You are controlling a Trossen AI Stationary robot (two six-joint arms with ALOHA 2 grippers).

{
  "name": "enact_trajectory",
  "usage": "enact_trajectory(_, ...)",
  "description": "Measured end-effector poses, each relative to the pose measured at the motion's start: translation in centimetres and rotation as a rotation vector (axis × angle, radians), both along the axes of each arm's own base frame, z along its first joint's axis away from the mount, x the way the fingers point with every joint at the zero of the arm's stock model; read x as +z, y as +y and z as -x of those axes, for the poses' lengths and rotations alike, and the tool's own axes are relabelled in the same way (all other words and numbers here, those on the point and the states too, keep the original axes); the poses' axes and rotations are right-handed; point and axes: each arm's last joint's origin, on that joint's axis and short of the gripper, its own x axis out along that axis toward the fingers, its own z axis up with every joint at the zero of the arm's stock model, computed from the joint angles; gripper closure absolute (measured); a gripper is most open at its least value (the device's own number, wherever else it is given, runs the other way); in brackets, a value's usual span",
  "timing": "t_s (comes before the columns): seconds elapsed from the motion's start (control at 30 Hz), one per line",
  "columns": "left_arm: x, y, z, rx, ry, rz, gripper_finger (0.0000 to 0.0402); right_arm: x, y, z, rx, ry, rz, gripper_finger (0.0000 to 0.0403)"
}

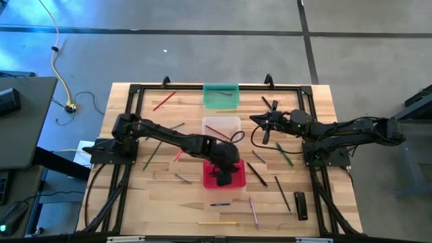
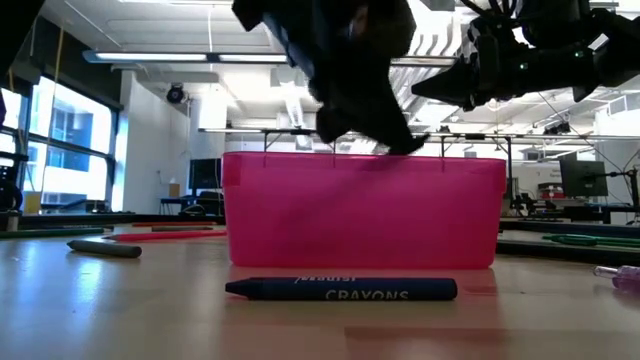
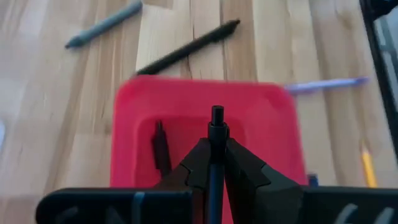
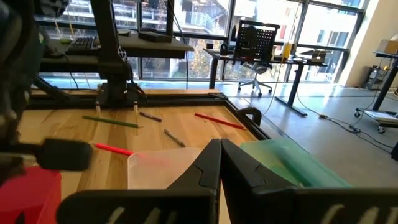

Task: Sort crayons/erasers/pens/pencils in bins
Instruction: Put the left black pen into the red bin

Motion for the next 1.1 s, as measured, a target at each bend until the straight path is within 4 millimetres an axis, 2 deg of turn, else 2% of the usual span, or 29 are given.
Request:
enact_trajectory(0.2,-0.9,0.3,0.0,0.025,0.046,-0.028,0.0381,0.1,0.0,0.0,0.000,-0.004,0.001,0.0403)
enact_trajectory(0.47,-1.1,0.5,0.0,0.042,0.057,-0.050,0.0381,0.1,0.0,0.1,0.000,-0.001,0.000,0.0403)
enact_trajectory(0.7,-3.0,0.4,-0.5,0.043,0.091,-0.045,0.0381,0.1,0.0,0.1,0.000,0.001,0.000,0.0403)
enact_trajectory(1.0,-3.0,0.5,-0.5,0.046,0.083,-0.056,0.0382,0.1,0.0,0.2,-0.001,0.003,-0.001,0.0403)
enact_trajectory(1.1,-3.9,0.5,-0.7,0.040,0.093,-0.059,0.0382,0.1,0.0,0.2,0.000,0.004,-0.001,0.0403)
